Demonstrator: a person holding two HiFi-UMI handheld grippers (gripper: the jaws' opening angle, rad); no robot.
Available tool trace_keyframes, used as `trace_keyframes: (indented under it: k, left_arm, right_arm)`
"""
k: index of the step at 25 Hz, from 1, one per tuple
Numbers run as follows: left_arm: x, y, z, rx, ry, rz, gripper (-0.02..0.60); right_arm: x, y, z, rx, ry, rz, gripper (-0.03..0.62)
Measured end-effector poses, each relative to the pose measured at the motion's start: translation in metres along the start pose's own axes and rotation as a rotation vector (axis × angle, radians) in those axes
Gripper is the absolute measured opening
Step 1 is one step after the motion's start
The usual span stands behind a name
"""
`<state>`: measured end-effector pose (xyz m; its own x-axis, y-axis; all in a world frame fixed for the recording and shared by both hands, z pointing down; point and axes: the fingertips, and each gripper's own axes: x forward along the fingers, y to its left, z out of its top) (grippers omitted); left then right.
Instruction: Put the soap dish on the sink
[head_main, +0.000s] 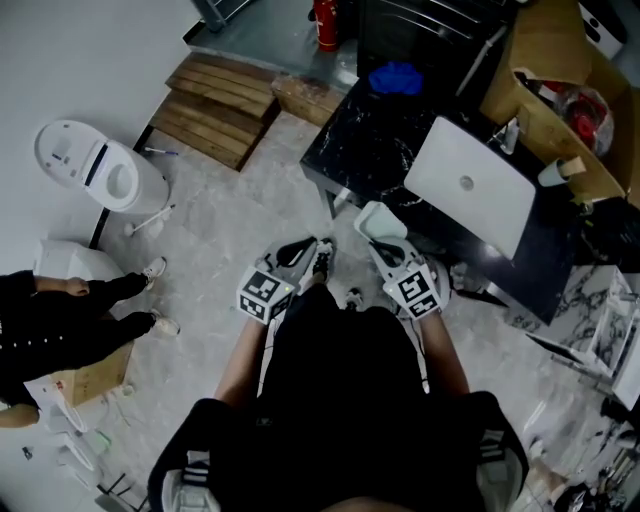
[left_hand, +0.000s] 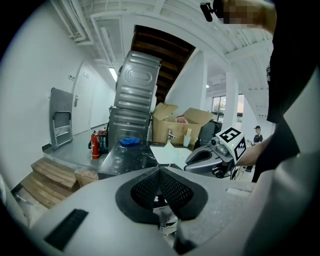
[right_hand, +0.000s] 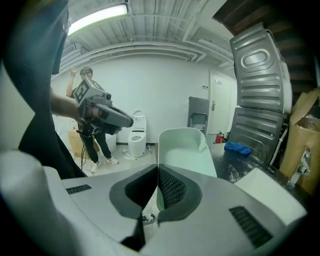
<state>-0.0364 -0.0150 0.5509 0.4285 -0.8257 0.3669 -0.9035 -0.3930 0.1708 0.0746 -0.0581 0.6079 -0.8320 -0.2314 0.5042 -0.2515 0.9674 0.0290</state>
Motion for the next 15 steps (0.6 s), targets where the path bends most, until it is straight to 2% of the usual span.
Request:
trace_keyframes:
  k: [4,9,15]
  left_arm:
    - [0.021,0.024,0.012,-0.001,-0.003,-0.023,0.000]
    - [0.047,0.049,0.023,0.005,0.008,-0.064,0.000]
    - [0.077,0.075,0.039,0.013,0.015,-0.106,0.000]
  right_arm:
    - [0.020,-0.012,0.009,0.001,0.010,0.001,-0.002]
    - [0.044,-0.028,0.023,-0.053,0.016,0.011,-0.002]
    - [0.063,-0.049,0.030,-0.036,0.043,-0.008,-0.002]
